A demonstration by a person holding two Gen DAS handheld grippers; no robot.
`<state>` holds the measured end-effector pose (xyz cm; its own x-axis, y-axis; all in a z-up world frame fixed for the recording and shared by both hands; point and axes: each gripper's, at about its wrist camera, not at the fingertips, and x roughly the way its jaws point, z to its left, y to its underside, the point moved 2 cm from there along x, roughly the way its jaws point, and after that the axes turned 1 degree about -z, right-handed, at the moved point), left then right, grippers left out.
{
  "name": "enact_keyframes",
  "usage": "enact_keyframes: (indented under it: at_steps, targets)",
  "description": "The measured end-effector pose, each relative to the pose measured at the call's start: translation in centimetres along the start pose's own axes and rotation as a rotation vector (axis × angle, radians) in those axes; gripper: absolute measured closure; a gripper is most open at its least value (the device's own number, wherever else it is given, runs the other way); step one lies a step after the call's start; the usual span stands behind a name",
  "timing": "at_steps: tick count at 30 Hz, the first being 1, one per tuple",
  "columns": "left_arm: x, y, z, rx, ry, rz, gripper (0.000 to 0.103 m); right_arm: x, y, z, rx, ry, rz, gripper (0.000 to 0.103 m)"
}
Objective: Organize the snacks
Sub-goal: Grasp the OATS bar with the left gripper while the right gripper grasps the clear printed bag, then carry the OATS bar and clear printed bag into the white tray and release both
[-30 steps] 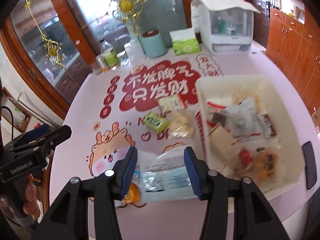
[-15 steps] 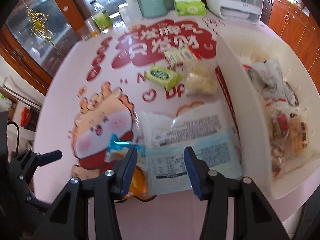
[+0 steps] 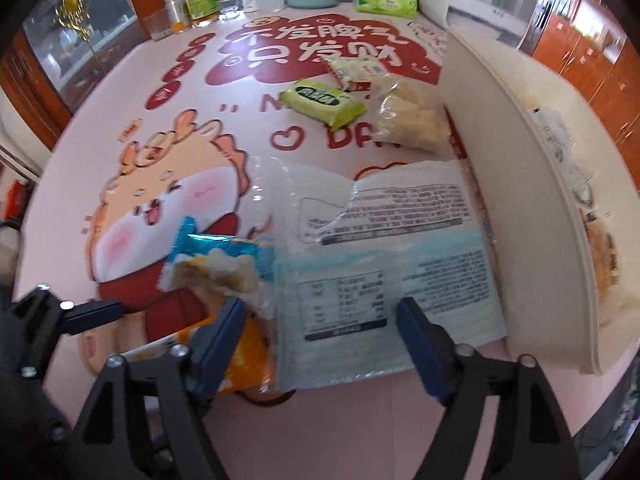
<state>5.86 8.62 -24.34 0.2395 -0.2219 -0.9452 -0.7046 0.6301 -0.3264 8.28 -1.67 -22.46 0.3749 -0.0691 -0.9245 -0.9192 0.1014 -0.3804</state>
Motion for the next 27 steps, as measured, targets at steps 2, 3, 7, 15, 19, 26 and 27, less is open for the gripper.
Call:
enact_keyframes:
  at_steps: [2,3,7,15,19,26,27]
  targets:
    - [-0.3,0.1,0.2,0.007,0.002,-0.011,0.058,0.3,0.1,0.2,-0.014,0.047,-0.024,0.022]
    - [-0.4,0.2,0.2,0.008,-0.004,-0.013,0.064,0.4,0.2,0.2,-0.022,0.067,-0.029,0.024]
    - [-0.7,0.4,0.5,-0.009,-0.005,-0.013,0.067,0.1,0.4,0.5,-0.087,0.148,-0.071,0.061]
    - [-4.7,-1.3,1.8,-0.094,0.001,-0.107,0.068,-3.4,-0.6,-2.1,0.038,-0.049,-0.115,0.098]
    - [-8.4,-3.6,2.5,-0.141,-0.012,-0.196,0.068,-7.2,-1.3,-2.8,0.074,-0.193,-0.177,0.098]
    - [-15.8,-9.2,1.9,-0.176,-0.105,-0.383,0.067,-14.5,-3.0,-4.7,0.057,-0.272,-0.347,0.099]
    - [-16.6,-10.0,1.6,-0.181,-0.120,-0.402,0.067,-15.4,-3.2,-5.4,0.056,-0.278,-0.373,0.099]
